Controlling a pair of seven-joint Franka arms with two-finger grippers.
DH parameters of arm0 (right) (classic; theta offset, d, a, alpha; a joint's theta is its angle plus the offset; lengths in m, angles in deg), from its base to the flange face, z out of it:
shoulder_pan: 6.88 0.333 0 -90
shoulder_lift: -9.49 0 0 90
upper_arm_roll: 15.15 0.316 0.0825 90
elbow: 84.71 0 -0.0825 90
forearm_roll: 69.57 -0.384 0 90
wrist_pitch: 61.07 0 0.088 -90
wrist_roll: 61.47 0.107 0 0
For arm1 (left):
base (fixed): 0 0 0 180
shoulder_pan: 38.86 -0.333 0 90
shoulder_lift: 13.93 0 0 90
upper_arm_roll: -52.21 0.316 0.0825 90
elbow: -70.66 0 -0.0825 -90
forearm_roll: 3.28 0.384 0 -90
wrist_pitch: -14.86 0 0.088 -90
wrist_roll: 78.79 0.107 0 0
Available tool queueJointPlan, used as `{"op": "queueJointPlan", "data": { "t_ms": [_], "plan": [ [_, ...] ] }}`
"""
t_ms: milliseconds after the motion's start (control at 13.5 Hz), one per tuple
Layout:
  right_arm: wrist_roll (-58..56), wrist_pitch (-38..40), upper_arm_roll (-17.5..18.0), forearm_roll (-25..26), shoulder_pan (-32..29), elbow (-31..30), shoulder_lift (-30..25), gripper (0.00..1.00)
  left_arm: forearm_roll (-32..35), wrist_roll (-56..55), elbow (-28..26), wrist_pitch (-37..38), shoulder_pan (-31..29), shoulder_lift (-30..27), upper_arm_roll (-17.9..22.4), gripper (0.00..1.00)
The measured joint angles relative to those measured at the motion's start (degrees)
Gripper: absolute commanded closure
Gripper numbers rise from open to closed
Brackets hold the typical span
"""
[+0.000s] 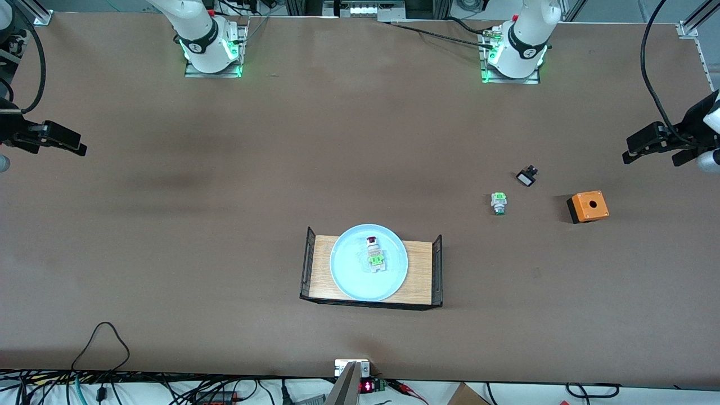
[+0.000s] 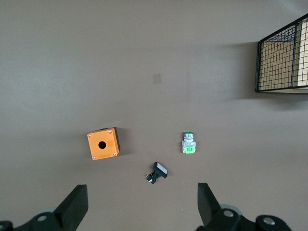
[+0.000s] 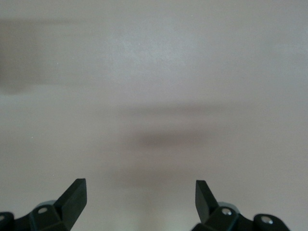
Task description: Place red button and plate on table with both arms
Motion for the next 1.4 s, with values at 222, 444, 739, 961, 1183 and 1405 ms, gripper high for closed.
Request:
{"op": "queueJointPlan", "data": {
  "t_ms": [222,444,739,961,1183,1405],
  "plan": [
    [0.0,0.0,0.0,0.0,0.0,0.0,0.0,0.0,0.0,0.0,0.0,0.0,0.0,0.05,0.0,0.0],
    [0.01,0.0,0.0,0.0,0.0,0.0,0.0,0.0,0.0,-0.51,0.0,0.0,0.05,0.18,-0.02,0.0],
    [0.01,0.0,0.0,0.0,0.0,0.0,0.0,0.0,0.0,-0.67,0.0,0.0,0.08,0.23,-0.04,0.0],
    [0.01,0.0,0.0,0.0,0.0,0.0,0.0,0.0,-0.02,-1.55,0.0,0.0,0.23,0.36,-0.49,0.0],
    [0.02,0.0,-0.02,0.0,0.0,0.0,0.0,0.0,-0.05,-8.77,0.18,-0.06,1.39,1.57,-3.07,0.0],
    [0.02,0.02,-0.03,0.0,-0.02,-0.01,0.0,0.0,-0.04,-17.31,5.05,-0.38,4.64,5.8,-4.71,0.0]
  ]
}}
